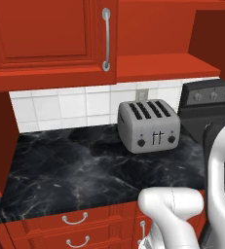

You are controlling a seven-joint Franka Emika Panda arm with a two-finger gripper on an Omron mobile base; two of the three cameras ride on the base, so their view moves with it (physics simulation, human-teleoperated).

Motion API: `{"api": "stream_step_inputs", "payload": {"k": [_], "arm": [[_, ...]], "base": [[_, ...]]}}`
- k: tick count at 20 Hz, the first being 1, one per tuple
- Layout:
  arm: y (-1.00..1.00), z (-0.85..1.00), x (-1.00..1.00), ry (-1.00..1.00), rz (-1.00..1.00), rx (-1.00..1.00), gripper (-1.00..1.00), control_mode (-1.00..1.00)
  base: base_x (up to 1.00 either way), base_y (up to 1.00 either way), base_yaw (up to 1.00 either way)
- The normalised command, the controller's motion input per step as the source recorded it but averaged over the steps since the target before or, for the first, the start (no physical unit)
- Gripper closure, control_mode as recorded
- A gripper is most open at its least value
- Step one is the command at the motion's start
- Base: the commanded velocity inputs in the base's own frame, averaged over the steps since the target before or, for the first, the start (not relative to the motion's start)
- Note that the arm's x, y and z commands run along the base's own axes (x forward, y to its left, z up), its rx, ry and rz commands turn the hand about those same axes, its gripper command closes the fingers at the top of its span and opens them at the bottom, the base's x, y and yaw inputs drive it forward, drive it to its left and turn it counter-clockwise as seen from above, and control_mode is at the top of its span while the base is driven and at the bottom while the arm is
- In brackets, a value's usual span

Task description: Open the cabinet, pick the kettle from the cabinet, and place it in the sink.

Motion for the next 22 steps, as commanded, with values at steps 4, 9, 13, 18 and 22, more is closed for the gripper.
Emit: {"api": "stream_step_inputs", "payload": {"k": [4, 9, 13, 18, 22], "arm": [[0.53, 0.15, -0.05, 0.29, 0.38, -0.18, -1.0, -1.0], [0.53, 0.19, -0.04, 0.31, 0.38, -0.16, -1.0, -1.0], [0.56, 0.2, -0.03, 0.31, 0.36, -0.16, -1.0, -1.0], [0.57, 0.19, -0.02, 0.3, 0.32, -0.17, -1.0, -1.0], [0.6, 0.13, -0.01, 0.13, 0.3, -0.19, -1.0, -1.0]], "base": [[0.0, 0.0, 0.0], [0.0, 0.0, 0.0], [0.0, 0.0, 0.0], [0.0, 0.0, 0.0], [0.0, 0.0, 0.0]]}}
